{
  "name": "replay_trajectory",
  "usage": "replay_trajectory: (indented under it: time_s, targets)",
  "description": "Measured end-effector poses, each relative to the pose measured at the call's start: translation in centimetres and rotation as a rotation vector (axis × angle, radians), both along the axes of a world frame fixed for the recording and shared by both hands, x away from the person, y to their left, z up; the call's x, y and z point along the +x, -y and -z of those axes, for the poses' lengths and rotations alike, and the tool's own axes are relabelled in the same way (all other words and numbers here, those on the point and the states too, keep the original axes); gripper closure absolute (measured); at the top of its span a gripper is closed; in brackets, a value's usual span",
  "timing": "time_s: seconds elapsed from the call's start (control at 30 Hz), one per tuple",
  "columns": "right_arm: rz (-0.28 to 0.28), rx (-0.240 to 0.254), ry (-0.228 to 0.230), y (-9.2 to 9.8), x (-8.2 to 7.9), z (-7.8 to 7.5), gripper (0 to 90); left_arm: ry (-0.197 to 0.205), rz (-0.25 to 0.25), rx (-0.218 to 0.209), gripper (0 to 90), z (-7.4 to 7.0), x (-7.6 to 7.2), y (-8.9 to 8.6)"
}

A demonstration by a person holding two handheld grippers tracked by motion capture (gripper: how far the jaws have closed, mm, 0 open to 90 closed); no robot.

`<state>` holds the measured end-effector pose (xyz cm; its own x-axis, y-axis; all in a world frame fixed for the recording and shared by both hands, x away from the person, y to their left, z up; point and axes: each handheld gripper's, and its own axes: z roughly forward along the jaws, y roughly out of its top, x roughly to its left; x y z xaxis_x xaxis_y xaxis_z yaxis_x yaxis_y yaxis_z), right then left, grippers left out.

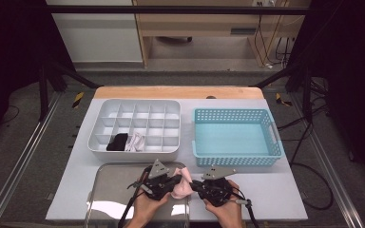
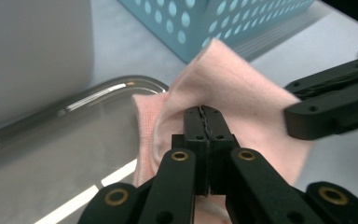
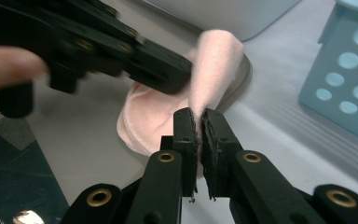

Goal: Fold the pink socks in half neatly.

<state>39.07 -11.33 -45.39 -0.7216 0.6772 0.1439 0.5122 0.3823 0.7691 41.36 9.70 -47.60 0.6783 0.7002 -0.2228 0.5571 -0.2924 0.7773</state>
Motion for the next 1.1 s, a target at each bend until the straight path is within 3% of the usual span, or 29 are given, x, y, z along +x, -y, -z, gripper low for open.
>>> replay_trajectory:
  time_s: [0.17, 0.27, 0.37, 0.5, 0.6, 0.7, 0.87, 1.1]
  targets:
    - [-0.029, -0.006, 0.011, -0.6, 0.0, -0.3, 84.9, -0.007, -0.007, -0.005, 89.2, 0.2, 0.2, 0.4]
    - [-0.042, -0.011, 0.008, -1.0, 0.1, -0.4, 84.5, -0.023, -0.01, -0.04, 88.9, 0.0, 0.2, -0.3]
    - [-0.034, -0.026, 0.0, -1.1, 0.1, -0.5, 84.5, -0.011, -0.03, -0.063, 88.2, -0.7, -0.1, -2.0]
    - [-0.032, -0.034, -0.002, -1.2, 0.2, -0.5, 84.4, 0.025, -0.08, -0.037, 87.0, -1.2, -0.5, -4.7]
    - [-0.035, -0.039, -0.006, -1.3, 0.3, -0.5, 84.4, -0.006, -0.1, -0.027, 86.4, -0.3, -0.3, -5.7]
    - [-0.043, -0.049, -0.002, -1.6, 0.4, -0.5, 84.3, -0.035, -0.074, -0.03, 86.6, 0.4, -0.2, -5.3]
    - [-0.047, -0.074, 0.013, -2.0, 0.3, -0.8, 84.2, -0.032, -0.045, -0.027, 88.4, 0.4, -0.5, -4.6]
    - [-0.074, -0.067, 0.022, -2.8, 0.3, -1.1, 83.6, -0.046, -0.037, -0.022, 88.8, 0.8, -1.0, -4.6]
